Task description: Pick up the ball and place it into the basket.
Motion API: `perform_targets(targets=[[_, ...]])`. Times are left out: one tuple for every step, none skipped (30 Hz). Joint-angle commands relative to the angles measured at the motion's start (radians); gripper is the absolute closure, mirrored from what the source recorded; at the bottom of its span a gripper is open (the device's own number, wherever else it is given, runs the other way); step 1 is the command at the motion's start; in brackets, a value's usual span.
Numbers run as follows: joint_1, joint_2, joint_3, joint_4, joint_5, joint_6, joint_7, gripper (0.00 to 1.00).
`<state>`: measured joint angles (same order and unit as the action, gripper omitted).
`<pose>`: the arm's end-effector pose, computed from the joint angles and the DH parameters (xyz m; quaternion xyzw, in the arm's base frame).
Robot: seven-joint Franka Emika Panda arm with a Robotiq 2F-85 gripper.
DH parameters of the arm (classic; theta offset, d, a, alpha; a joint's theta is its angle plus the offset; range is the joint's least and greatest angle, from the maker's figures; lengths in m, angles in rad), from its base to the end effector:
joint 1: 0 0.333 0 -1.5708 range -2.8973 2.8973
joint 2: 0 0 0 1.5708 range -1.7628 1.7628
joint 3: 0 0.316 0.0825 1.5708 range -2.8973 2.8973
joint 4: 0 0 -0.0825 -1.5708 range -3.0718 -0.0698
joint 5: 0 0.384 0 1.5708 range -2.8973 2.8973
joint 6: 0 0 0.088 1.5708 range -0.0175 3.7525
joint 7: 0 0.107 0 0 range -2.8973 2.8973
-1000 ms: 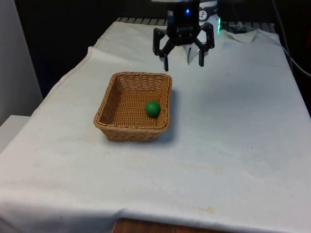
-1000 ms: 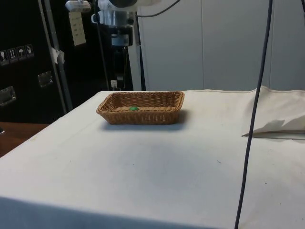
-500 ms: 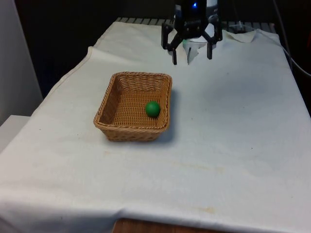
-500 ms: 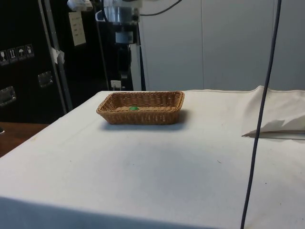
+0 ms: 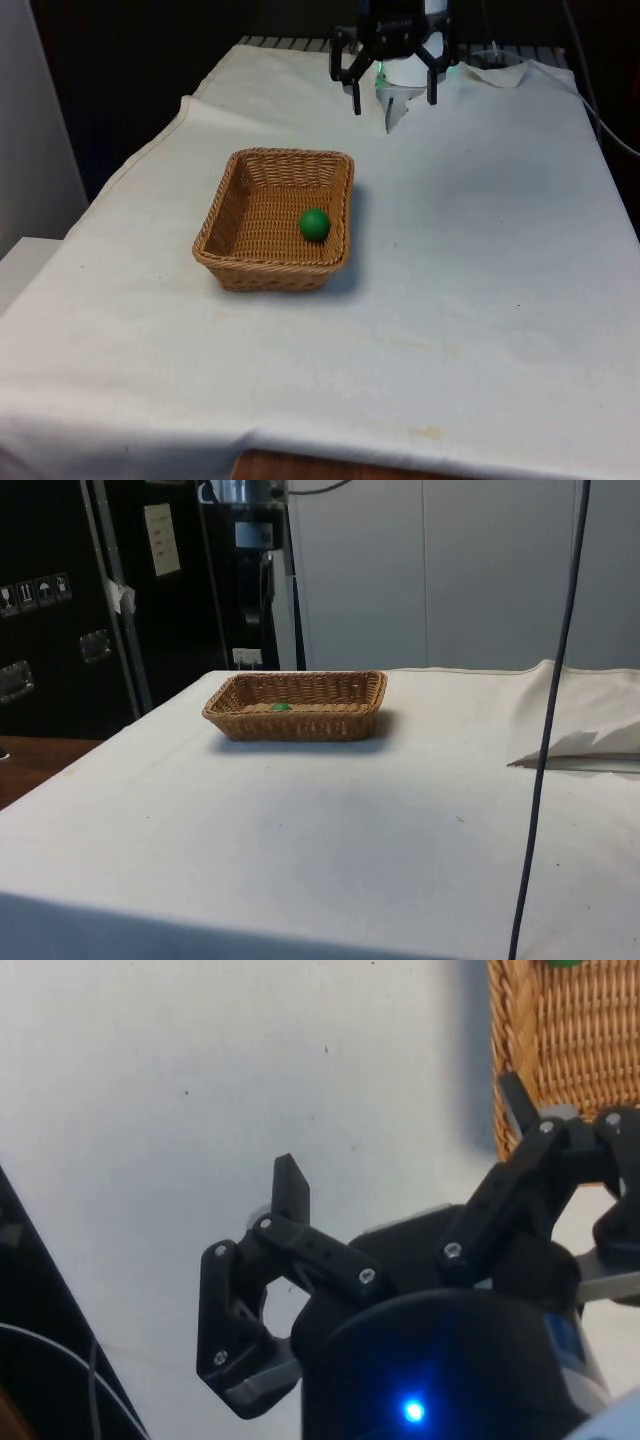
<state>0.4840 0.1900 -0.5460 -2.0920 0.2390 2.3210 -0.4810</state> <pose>0.5771 -0.0250 0.3516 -0.9892 -0.1360 -0.0462 0.0299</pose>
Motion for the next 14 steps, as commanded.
perform_targets(targets=[[0.003, -0.002, -0.006, 0.006, -0.018, -0.012, 0.022, 0.00], [0.003, -0.003, -0.007, 0.009, -0.021, -0.016, 0.030, 0.00], [0.002, -0.003, -0.007, 0.012, -0.024, -0.019, 0.037, 0.00], [0.002, -0.004, -0.007, 0.015, -0.027, -0.022, 0.043, 0.00], [0.002, -0.004, -0.008, 0.019, -0.029, -0.026, 0.051, 0.00], [-0.002, -0.005, -0.002, 0.019, -0.016, -0.022, 0.044, 0.00], [0.001, -0.004, -0.008, 0.026, -0.035, -0.033, 0.065, 0.00], [0.000, -0.003, -0.008, 0.029, -0.038, -0.036, 0.072, 0.00], [-0.001, -0.003, -0.009, 0.033, -0.043, -0.038, 0.080, 0.00], [-0.001, -0.003, -0.009, 0.036, -0.047, -0.041, 0.088, 0.00], [-0.002, -0.003, -0.009, 0.038, -0.050, -0.042, 0.095, 0.00], [-0.002, -0.002, -0.009, 0.041, -0.054, -0.044, 0.102, 0.00], [-0.003, -0.001, -0.009, 0.043, -0.057, -0.045, 0.109, 0.00], [-0.005, -0.005, -0.004, 0.039, -0.046, -0.036, 0.100, 0.00]])
